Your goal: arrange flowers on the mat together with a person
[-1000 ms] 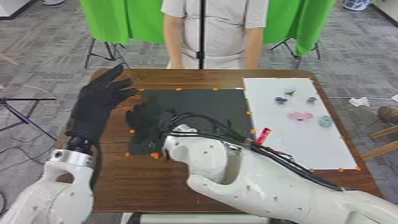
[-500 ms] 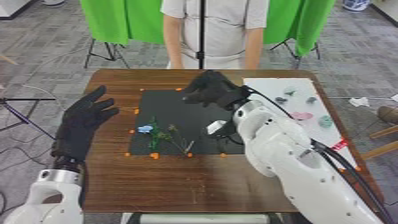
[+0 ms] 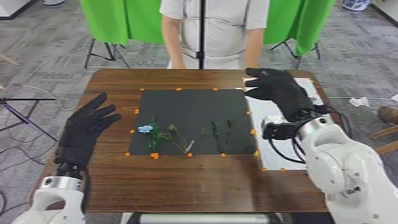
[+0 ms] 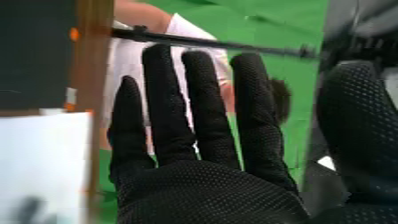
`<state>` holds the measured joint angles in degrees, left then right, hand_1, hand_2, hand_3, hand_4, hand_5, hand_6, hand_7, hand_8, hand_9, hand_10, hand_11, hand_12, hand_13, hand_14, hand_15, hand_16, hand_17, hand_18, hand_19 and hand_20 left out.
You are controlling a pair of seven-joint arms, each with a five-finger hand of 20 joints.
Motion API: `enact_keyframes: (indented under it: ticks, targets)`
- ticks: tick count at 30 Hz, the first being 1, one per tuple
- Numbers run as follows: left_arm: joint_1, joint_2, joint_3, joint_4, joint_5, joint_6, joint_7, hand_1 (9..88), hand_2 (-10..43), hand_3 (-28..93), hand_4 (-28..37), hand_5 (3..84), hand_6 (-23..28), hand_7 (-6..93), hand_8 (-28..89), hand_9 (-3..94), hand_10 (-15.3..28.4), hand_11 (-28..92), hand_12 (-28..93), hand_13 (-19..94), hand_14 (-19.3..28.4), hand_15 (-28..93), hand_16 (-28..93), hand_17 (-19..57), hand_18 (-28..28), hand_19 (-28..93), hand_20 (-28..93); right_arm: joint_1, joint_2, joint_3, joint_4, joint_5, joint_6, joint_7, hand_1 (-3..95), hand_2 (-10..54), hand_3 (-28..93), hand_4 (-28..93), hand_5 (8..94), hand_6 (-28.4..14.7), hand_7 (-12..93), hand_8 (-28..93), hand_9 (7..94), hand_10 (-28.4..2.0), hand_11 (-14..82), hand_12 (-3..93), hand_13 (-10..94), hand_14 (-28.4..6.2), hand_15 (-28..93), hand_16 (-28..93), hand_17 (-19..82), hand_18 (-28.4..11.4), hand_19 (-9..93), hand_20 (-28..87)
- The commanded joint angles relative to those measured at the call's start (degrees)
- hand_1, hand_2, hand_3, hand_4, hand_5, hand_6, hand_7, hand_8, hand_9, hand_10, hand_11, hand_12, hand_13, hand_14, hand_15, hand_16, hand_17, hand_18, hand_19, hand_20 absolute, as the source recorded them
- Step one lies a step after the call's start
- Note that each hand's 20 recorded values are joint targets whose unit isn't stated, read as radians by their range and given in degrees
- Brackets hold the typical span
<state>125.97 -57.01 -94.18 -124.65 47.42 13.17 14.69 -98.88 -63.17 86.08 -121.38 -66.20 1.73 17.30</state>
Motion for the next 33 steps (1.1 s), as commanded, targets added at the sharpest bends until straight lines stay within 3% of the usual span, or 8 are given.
enact_keyframes:
  ticks: [1, 5, 10, 13, 23, 33]
  targets:
    - [-0.6, 0.84, 2.05, 1.26, -1.41, 1.31, 1.53, 24.5, 3.8, 80, -25.6, 38.3, 5.1, 9.8, -9, 38.3, 16.0, 19, 9, 30, 24.6, 40, -7, -8.7, 25.3, 47, 17, -9.8, 2.9, 1.5, 1.6, 13.7, -0.5, -7.6, 21.7, 6.4, 75, -28, 48.1, 3.1, 17, -13, 47.9, -13.2, 11.4, 13.5, 38, -17.1, 30, 11, 5, -20.5, 50, 18]
    - [-0.2, 0.37, 1.63, 1.13, -0.37, 0.15, 0.58, 24.4, 3.8, 80, -25.7, 38.1, 4.7, 9.8, -9, 37.3, 14.9, 17, 9, 30, 22.9, 35, -5, -8.9, 24.9, 46, 16, -12.8, 3.0, 2.1, 2.1, 14.7, -0.4, -11.2, 19.1, 7.9, 75, -28, 44.5, 3.8, 16, -13, 44.8, -12.4, 8.1, 13.6, 35, -17.2, 25, 13, 4, -20.3, 48, 18]
    - [0.1, 0.04, 1.45, 0.79, -0.62, -0.04, 0.92, 24.2, 3.7, 80, -25.8, 37.9, 4.5, 9.8, -9, 37.6, 15.0, 17, 9, 29, 23.7, 36, -4, -8.9, 24.8, 46, 16, -14.1, 2.3, 2.1, 2.5, 15.1, -0.9, -13.2, 17.6, 8.1, 75, -28, 41.2, 4.6, 15, -13, 42.5, -11.4, 6.2, 13.8, 33, -17.3, 23, 15, 3, -20.5, 47, 18]
    - [-0.2, -0.27, 1.37, 0.82, -0.40, -0.46, 0.21, 24.2, 3.7, 80, -25.9, 37.7, 4.4, 9.9, -9, 38.2, 15.5, 17, 9, 29, 24.8, 39, -3, -9.0, 24.9, 46, 16, -14.2, 1.9, 2.0, 2.3, 14.5, -0.9, -12.7, 17.4, 8.3, 75, -28, 41.1, 4.6, 15, -13, 43.2, -11.1, 6.9, 14.4, 34, -17.5, 24, 16, 3, -20.7, 47, 18]
    - [0.4, -0.63, 1.30, 0.72, -0.40, -0.46, -0.50, 24.0, 3.7, 80, -25.9, 37.4, 4.5, 9.9, -9, 38.3, 16.1, 19, 9, 29, 25.5, 41, -5, -8.8, 25.1, 47, 17, -13.3, 3.5, 1.0, 2.9, 14.5, -1.4, -13.2, 16.7, 8.4, 75, -28, 41.5, 4.8, 16, -13, 43.8, -11.3, 7.1, 14.6, 34, -17.4, 24, 17, 3, -20.9, 47, 19]
    - [0.5, -0.33, 1.46, 0.49, -0.66, 0.20, 0.02, 24.3, 3.7, 80, -25.9, 36.9, 4.6, 10.0, -8, 38.0, 16.4, 19, 10, 29, 25.6, 41, -5, -8.7, 25.2, 47, 17, -13.4, 1.7, 1.2, 2.9, 14.3, -1.5, -12.8, 16.5, 8.6, 76, -28, 41.8, 4.9, 16, -13, 44.1, -11.3, 7.2, 14.6, 35, -17.3, 24, 17, 3, -21.0, 46, 19]
